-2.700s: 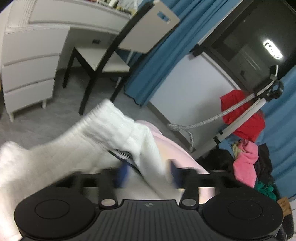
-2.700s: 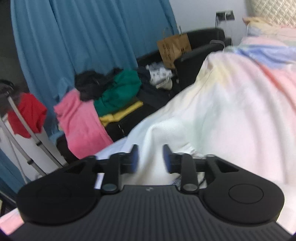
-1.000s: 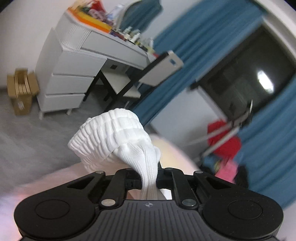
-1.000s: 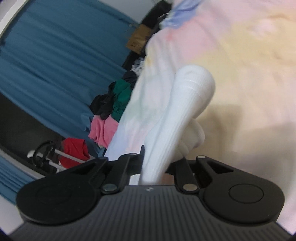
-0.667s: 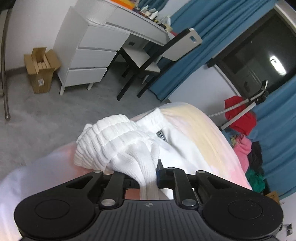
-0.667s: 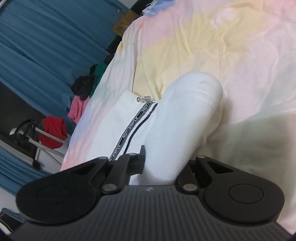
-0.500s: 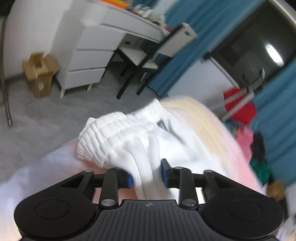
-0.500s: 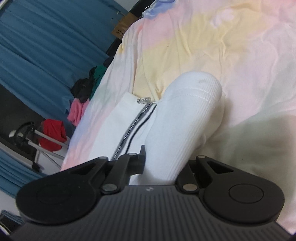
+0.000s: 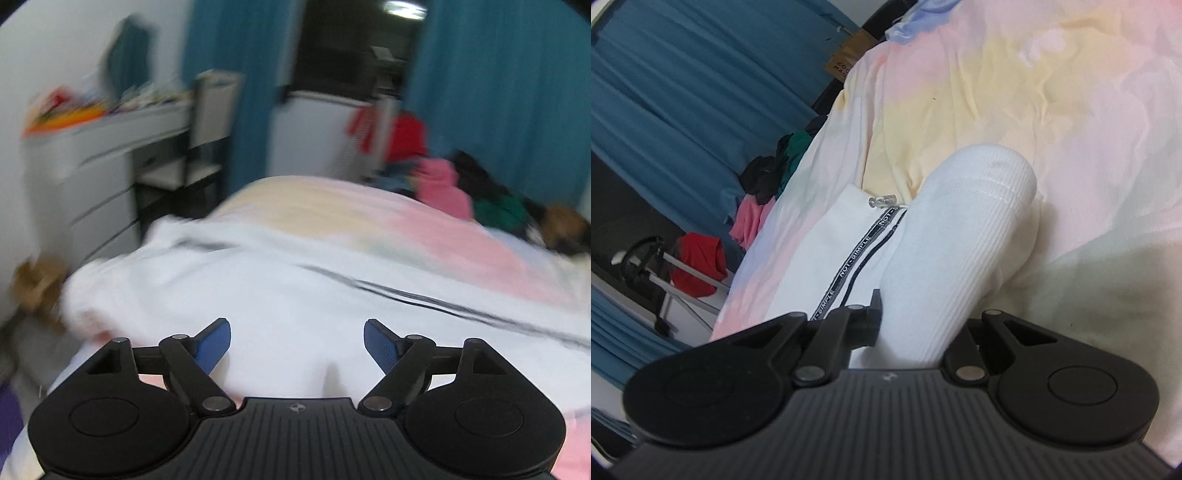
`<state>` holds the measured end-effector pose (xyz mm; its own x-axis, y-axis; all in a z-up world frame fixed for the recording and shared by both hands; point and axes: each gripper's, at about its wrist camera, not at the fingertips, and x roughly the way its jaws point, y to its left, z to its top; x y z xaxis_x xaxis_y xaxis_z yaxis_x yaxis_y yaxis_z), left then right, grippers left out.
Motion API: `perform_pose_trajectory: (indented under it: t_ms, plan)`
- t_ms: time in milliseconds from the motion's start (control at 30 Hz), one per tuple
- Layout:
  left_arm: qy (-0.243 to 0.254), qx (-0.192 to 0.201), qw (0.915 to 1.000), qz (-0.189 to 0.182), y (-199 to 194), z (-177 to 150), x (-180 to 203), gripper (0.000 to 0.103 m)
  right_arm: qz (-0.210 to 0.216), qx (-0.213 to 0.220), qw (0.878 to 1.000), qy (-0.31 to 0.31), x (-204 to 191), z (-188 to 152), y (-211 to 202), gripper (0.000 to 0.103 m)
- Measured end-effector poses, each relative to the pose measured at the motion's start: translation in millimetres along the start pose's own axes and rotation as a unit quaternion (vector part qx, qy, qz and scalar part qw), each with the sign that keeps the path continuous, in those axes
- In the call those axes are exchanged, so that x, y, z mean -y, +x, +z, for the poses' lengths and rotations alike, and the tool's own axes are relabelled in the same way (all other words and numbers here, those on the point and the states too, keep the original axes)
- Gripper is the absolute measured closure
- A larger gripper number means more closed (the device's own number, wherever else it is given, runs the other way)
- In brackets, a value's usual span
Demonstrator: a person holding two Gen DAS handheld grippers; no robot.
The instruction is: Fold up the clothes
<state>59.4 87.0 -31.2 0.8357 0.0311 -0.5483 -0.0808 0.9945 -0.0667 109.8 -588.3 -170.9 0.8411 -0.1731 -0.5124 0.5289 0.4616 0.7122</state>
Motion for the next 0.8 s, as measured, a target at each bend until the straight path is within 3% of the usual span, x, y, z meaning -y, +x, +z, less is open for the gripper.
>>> perform_pose_trajectory:
  t_ms: [67, 233, 333, 500, 600, 800]
  plan:
    - [0.037, 0.014, 0.9990, -0.021, 12.6, -1.3, 31.3, 0.020, 0.000, 0.002, 1.000, -0.004, -0.3, 0.2, -0.8, 0.090]
    - [0.075, 0.062, 0.9945, -0.039, 49.4, -0.6, 70.9, 0.019, -0.005, 0.027, 0.999, -0.022, -9.0, -0.9, -7.8, 0.090]
    - [0.110, 0.066, 0.9915, -0.023, 71.9, -5.7, 81.4, 0.018, -0.010, 0.049, 0.997, -0.058, -23.0, -2.0, -12.6, 0.090]
    - [0.086, -0.002, 0.9963, 0.001, 114.1, -25.8, 71.1, 0.018, -0.024, 0.054, 0.997, -0.059, -23.8, -2.7, -9.2, 0.090]
    - [0.092, -0.038, 0.9950, 0.007, 131.9, -33.3, 68.7, 0.017, -0.042, 0.053, 0.994, -0.085, -27.9, -6.8, -5.5, 0.090]
    - [0.089, -0.046, 0.9950, 0.003, 139.5, -31.6, 62.0, 0.016, -0.072, 0.073, 0.984, -0.147, -51.4, -12.7, -7.3, 0.090]
